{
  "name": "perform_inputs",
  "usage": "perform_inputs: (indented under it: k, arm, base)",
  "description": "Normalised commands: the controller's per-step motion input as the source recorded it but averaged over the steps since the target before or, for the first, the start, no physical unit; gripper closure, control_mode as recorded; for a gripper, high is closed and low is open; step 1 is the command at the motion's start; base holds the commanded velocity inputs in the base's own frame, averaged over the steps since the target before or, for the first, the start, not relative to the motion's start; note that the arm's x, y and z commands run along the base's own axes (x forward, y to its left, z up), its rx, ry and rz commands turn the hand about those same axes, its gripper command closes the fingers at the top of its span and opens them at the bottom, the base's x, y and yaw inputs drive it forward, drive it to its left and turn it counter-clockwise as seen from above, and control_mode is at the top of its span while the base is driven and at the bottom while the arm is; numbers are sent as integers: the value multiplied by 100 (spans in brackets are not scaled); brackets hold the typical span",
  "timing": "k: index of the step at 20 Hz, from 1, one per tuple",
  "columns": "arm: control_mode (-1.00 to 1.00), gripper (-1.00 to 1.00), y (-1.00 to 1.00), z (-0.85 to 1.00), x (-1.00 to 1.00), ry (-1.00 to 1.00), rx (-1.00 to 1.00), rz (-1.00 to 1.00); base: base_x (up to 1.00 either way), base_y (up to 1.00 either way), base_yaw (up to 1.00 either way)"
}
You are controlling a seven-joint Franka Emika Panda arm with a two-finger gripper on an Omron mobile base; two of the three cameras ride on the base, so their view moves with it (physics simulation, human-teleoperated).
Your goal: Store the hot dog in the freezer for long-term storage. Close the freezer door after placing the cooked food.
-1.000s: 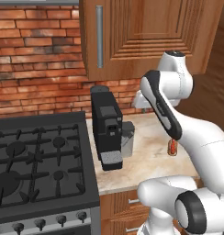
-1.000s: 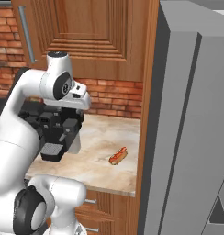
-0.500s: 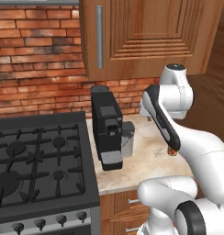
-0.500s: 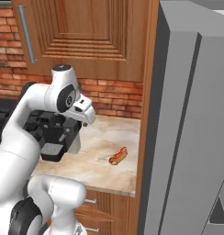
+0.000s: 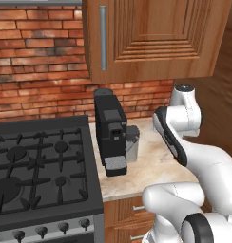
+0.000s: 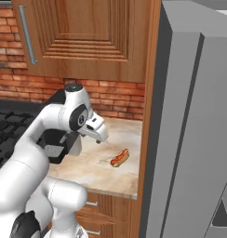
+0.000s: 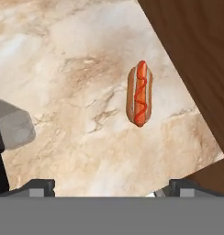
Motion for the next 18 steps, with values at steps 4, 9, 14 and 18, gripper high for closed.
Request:
perform_inputs:
  k: [4, 9, 14, 18]
  arm:
    - [-100, -100, -43, -54, 8, 1, -5, -2]
    - [-100, -100, -46, -55, 10, 4, -1, -2]
    - [-100, -100, -27, -57, 8, 11, -3, -6]
    - [-100, -100, -20, -14, 25, 12, 0, -1]
  base:
    - [0, 0, 0]
    - [0, 0, 0]
    - [0, 0, 0]
    - [0, 0, 0]
